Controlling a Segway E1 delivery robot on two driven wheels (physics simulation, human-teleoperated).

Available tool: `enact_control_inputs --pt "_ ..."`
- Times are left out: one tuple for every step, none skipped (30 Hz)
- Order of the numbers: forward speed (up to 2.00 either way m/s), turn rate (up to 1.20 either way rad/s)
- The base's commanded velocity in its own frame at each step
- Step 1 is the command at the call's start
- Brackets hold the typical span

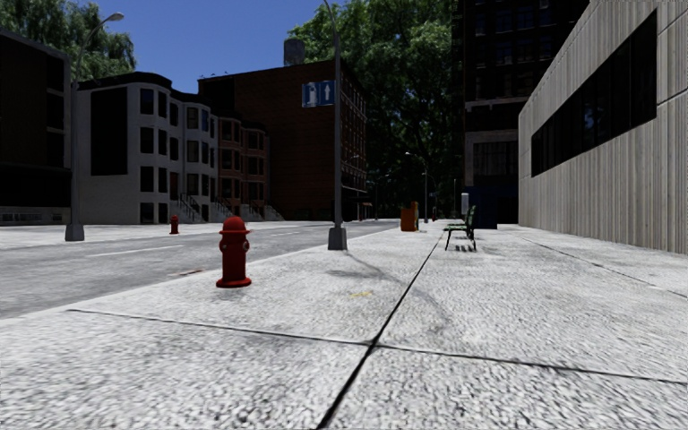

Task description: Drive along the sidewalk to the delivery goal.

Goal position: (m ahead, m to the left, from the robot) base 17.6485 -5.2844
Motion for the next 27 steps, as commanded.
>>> enact_control_inputs --pt "2.00 0.00" --pt "2.00 0.00" --pt "2.00 0.00" --pt "2.00 0.00" --pt "2.00 0.00" --pt "2.00 0.00" --pt "2.00 0.00" --pt "2.00 0.00" --pt "2.00 0.00" --pt "2.00 0.00" --pt "2.00 0.00" --pt "2.00 0.00" --pt "2.00 0.00" --pt "2.00 -0.12" --pt "2.00 -0.28" --pt "2.00 -0.28" --pt "2.00 -0.39" --pt "2.00 -0.42" --pt "2.00 -0.43" --pt "2.00 -0.43" --pt "2.00 -0.43" --pt "2.00 -0.43" --pt "2.00 -0.43" --pt "2.00 -0.43" --pt "2.00 -0.43" --pt "2.00 -0.42" --pt "2.00 -0.37"
